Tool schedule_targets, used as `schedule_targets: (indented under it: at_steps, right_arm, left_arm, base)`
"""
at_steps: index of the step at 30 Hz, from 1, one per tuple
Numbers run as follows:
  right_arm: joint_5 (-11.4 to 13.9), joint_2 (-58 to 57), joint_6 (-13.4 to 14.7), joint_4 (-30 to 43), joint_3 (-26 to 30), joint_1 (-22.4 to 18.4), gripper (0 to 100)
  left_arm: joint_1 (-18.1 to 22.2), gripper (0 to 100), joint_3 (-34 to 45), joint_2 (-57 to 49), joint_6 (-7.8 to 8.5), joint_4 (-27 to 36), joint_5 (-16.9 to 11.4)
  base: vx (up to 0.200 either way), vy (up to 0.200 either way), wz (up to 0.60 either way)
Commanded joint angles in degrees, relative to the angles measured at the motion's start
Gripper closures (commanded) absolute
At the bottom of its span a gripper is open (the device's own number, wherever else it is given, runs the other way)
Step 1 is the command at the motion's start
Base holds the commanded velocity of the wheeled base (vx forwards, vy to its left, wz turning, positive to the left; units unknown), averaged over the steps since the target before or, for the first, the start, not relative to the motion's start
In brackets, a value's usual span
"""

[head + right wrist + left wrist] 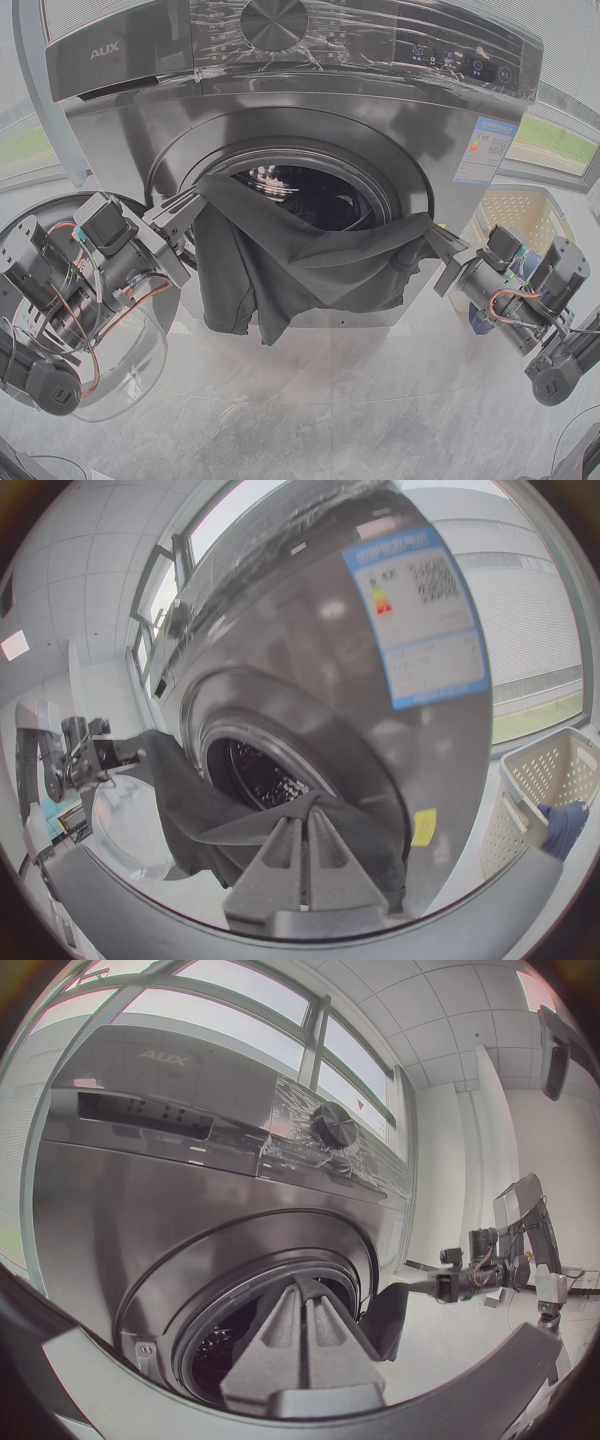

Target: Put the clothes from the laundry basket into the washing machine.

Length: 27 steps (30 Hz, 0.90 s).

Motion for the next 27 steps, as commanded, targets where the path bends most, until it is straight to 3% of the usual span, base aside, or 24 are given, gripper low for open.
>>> schedule_targets:
  at_steps: [1,11,27]
  right_arm:
    - [-0.09,-2.98,0.02,-0.19,-1.83,-0.57,100]
    - [0.00,-4.82,-0.24,-0.10,-2.79,-1.80,100]
    - [0.00,-6.76,-0.33,0.43,-2.71,-1.89,100]
  left_arm:
    - [0.03,100,1.96,-0.61,0.19,-0.14,-0.03]
    - [3.02,100,1.43,-1.58,0.19,-0.05,-0.65]
    - [4.60,100,1.08,-2.72,0.10,0.21,-1.00]
  base:
    - [0.000,0.000,0.00]
    - [0.000,0.000,0.00]
    - [0.000,0.000,0.00]
